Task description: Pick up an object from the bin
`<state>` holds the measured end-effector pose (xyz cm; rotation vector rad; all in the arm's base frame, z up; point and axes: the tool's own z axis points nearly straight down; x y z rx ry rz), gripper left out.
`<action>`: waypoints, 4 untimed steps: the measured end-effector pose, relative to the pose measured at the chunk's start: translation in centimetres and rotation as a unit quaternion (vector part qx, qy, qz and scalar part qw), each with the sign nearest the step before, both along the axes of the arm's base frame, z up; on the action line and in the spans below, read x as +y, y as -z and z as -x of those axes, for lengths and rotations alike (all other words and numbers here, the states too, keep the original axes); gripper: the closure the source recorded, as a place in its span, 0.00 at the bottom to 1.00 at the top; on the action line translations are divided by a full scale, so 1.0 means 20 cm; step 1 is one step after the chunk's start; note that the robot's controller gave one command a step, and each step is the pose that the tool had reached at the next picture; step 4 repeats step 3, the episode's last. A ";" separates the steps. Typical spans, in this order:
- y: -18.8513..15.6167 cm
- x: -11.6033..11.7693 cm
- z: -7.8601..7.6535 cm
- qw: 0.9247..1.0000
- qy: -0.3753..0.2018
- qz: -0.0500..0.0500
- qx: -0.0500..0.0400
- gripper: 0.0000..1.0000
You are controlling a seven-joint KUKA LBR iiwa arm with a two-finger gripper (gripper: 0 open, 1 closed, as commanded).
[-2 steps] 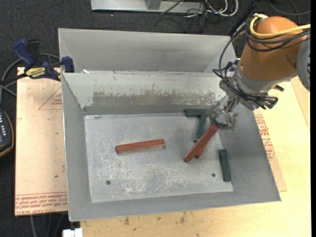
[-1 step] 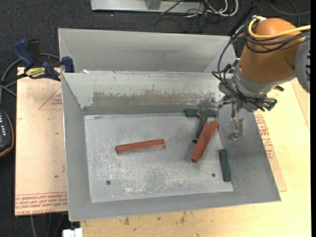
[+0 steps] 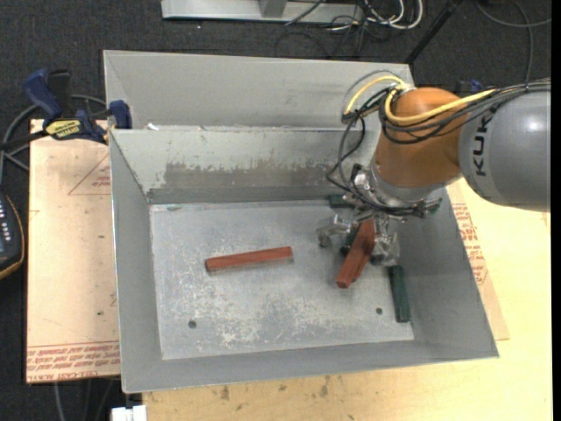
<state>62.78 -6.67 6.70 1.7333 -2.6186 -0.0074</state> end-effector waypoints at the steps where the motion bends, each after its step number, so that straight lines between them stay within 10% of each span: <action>1: -0.01 0.00 -0.01 1.000 0.001 0.000 -0.002 1.00; 2: -0.64 0.06 0.05 1.000 -0.005 0.001 -0.007 1.00; 4: -0.90 0.07 0.07 1.000 -0.005 0.001 -0.006 1.00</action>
Offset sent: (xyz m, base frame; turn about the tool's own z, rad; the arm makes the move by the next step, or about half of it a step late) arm 0.0000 0.0000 0.0000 0.0000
